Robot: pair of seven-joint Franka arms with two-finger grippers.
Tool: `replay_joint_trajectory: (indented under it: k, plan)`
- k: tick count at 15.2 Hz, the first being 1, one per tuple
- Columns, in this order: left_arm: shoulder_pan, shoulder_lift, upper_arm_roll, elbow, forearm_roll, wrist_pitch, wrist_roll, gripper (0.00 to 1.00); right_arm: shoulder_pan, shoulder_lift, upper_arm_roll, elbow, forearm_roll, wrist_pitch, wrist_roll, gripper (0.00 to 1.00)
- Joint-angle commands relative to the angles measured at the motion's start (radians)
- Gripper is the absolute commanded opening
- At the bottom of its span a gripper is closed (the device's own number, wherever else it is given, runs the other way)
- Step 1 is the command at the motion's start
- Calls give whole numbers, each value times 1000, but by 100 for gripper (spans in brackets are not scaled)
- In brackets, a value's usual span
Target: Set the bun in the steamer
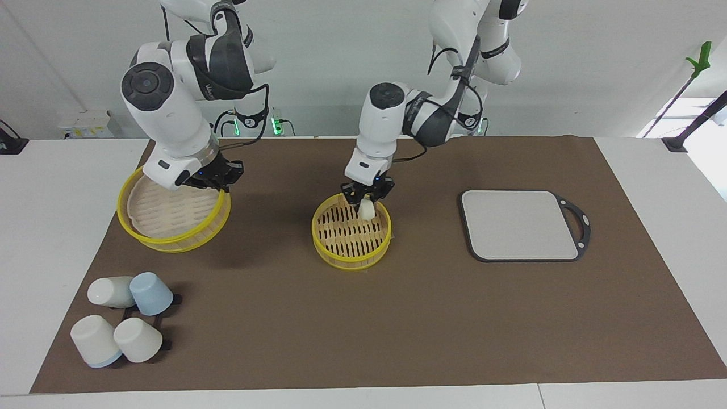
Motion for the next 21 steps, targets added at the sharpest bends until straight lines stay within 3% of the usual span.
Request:
replay_joint_trajectory:
  k: [1,4,5,8,11,13,18,21]
  plan:
    - [-32,33,25,-12,25,48,1,39,24,-38,16,-44,-29,19,-2,0]
    - [-35,57,26,-13,27,82,-14,40,24,-40,19,-47,-28,19,1,0]
    - [-44,62,26,-18,27,94,-32,46,24,-40,21,-46,-28,20,1,0]
    - [-51,62,26,-30,27,107,-83,99,24,-40,22,-49,-28,22,-3,0]
    - [-48,59,26,-30,27,95,-83,100,24,-40,22,-50,-28,25,-3,0]
    - [-21,18,32,-35,27,44,-72,100,24,-40,24,-50,-23,26,5,0]
    - [223,-189,32,5,29,-302,136,100,93,-41,30,-53,3,80,56,0]
    - [416,-272,32,51,35,-453,317,100,292,-15,29,-53,101,250,284,0]
